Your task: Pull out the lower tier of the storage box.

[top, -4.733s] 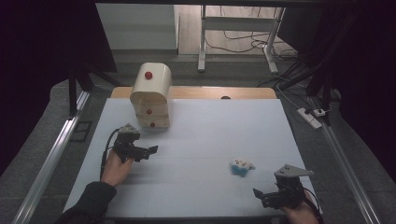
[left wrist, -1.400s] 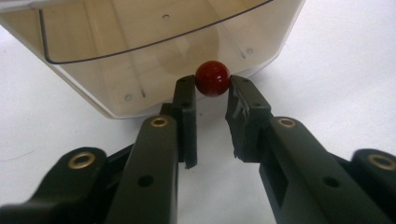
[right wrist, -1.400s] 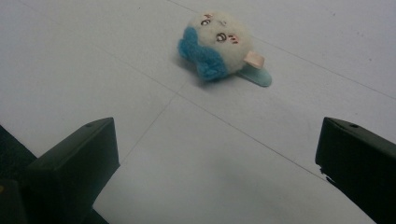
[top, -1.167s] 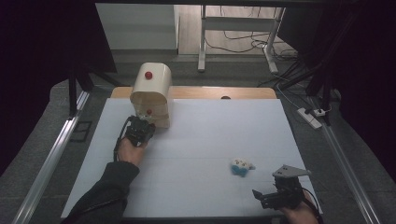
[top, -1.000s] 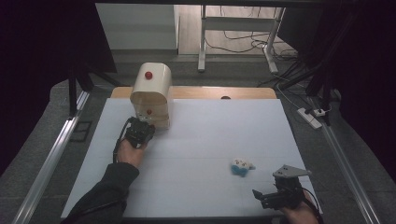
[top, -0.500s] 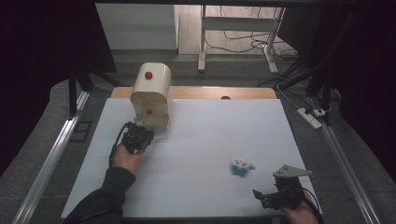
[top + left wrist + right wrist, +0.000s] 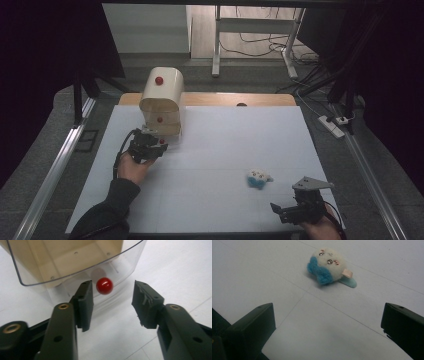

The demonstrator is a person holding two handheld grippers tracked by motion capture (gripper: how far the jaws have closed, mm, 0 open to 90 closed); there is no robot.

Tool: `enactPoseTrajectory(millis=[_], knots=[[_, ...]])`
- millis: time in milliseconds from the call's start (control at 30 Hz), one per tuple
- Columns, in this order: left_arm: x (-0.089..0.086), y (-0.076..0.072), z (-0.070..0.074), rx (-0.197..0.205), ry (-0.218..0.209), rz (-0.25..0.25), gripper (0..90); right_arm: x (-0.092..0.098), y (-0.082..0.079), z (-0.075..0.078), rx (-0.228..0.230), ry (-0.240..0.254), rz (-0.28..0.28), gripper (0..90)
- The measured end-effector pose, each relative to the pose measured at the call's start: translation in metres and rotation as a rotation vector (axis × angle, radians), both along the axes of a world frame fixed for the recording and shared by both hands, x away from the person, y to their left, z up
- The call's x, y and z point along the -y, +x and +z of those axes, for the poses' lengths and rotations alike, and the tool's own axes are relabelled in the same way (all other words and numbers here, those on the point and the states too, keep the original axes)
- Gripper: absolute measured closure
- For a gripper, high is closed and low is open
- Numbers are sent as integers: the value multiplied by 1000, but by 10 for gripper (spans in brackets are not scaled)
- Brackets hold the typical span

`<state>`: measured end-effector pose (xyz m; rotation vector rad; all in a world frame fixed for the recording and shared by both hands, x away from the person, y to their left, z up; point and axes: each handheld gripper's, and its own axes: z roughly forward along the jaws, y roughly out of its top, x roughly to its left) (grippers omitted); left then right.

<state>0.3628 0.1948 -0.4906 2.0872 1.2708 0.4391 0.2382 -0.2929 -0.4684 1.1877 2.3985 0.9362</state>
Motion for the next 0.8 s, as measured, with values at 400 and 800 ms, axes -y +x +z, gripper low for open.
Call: enactPoseTrajectory(millis=[400,800], knots=[[-5,1,10,-25,-68,-82,287,0,0,0,-2,-2,0,0],[-7,7,17,-66,-95,-201,12,1,0,-1,-8,6,-1,0]])
